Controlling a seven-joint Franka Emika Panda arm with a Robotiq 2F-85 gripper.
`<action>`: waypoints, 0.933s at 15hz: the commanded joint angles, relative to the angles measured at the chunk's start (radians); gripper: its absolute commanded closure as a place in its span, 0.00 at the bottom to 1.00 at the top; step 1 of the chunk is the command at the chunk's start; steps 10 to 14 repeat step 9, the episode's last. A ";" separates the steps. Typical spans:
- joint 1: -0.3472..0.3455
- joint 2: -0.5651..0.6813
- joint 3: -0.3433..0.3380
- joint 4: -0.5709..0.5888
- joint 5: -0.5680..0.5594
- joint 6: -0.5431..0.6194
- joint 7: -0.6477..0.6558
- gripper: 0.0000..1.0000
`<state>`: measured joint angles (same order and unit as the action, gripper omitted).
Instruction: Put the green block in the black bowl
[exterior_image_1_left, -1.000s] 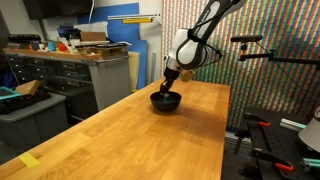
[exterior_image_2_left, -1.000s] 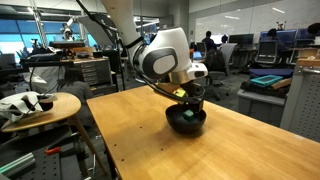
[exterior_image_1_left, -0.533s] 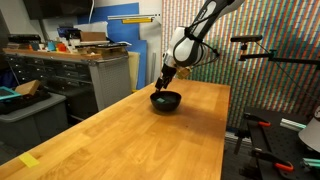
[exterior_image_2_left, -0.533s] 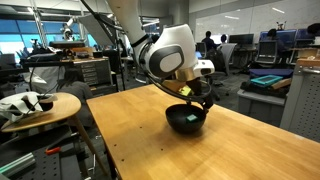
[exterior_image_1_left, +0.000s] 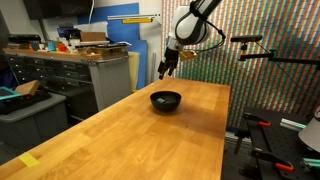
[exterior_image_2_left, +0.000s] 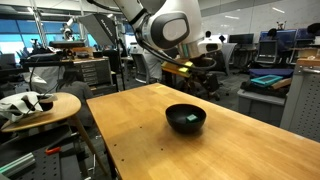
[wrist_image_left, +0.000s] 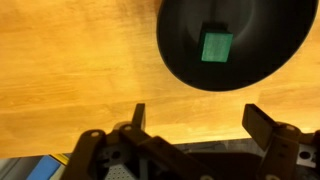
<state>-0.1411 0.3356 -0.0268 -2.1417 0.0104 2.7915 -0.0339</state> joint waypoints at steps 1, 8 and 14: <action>0.081 -0.147 -0.104 -0.022 -0.105 -0.238 0.143 0.00; 0.059 -0.160 -0.084 -0.004 -0.089 -0.299 0.124 0.00; 0.060 -0.159 -0.084 -0.006 -0.089 -0.299 0.125 0.00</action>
